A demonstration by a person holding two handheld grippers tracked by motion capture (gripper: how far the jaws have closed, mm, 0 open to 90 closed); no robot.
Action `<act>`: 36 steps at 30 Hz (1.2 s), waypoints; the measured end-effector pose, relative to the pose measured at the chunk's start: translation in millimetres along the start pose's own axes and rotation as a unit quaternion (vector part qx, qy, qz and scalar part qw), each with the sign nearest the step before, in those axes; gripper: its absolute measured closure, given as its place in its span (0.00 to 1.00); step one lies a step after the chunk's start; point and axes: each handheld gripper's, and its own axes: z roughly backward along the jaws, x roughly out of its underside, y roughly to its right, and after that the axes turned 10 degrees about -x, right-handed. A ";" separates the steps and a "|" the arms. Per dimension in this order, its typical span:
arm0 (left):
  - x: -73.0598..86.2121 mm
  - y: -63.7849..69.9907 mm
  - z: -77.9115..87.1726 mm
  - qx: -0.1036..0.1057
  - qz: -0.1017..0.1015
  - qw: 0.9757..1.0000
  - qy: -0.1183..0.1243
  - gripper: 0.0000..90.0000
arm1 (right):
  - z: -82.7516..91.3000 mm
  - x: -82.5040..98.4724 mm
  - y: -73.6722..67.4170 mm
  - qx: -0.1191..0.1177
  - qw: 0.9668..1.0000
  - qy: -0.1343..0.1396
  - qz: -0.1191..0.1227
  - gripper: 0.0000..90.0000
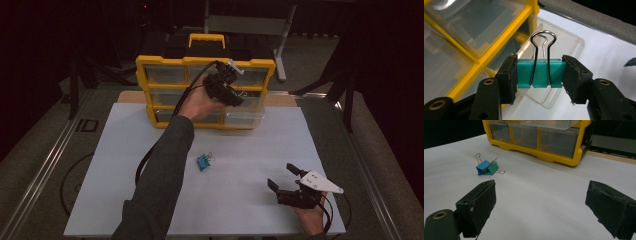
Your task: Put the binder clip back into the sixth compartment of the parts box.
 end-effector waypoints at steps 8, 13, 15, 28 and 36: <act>13.6 -6.2 0.9 -0.024 0.021 0.999 -0.013 0.01 | 1.2 -0.1 -0.1 0.000 1.000 0.002 -0.001 0.11; 25.2 -8.0 7.6 -0.021 0.024 0.999 -0.007 0.00 | 1.0 0.0 -0.3 0.001 1.000 0.001 0.001 0.11; 36.8 -7.4 12.1 -0.024 0.018 1.000 -0.006 0.00 | 1.1 0.1 -0.6 0.002 1.000 0.000 0.000 0.11; 82.7 0.2 20.4 -0.022 0.013 1.000 0.002 0.00 | 1.5 0.1 -0.8 0.001 1.000 0.000 0.001 0.11; 112.8 9.9 16.1 -0.026 0.000 1.000 -0.003 0.00 | 1.4 0.1 -1.2 0.001 1.000 0.000 0.001 0.11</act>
